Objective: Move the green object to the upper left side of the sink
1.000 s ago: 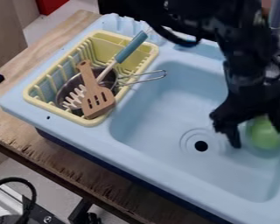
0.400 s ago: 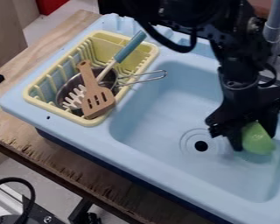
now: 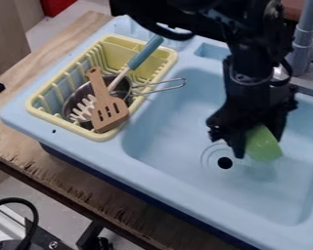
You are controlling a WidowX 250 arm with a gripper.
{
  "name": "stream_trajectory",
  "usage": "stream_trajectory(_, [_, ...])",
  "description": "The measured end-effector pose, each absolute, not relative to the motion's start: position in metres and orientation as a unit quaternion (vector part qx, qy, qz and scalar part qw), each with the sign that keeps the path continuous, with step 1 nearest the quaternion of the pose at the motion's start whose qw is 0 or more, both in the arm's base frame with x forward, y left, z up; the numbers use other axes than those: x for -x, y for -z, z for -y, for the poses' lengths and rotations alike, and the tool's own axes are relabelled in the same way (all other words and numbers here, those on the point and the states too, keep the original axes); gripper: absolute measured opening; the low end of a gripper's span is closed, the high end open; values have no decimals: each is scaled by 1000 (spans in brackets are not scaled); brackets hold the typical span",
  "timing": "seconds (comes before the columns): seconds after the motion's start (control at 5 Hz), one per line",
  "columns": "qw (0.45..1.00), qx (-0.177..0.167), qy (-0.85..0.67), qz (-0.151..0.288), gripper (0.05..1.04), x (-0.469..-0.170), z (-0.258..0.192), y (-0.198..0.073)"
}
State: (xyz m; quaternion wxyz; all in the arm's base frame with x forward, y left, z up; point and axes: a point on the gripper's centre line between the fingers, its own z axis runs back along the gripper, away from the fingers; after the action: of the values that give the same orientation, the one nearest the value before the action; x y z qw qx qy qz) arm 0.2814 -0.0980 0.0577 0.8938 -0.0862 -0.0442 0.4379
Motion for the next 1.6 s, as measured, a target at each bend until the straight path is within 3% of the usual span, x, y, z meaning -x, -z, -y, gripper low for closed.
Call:
stream_trajectory(0.2, [884, 65, -460, 53, 659, -280, 83, -67])
stream_trajectory(0.4, [852, 67, -510, 99, 659, -290, 61, -85])
stream_trajectory(1.2, [786, 115, -597, 108, 659, -315, 15, -139])
stream_trajectory(1.6, [769, 122, -620, 97, 659, -307, -20, -147])
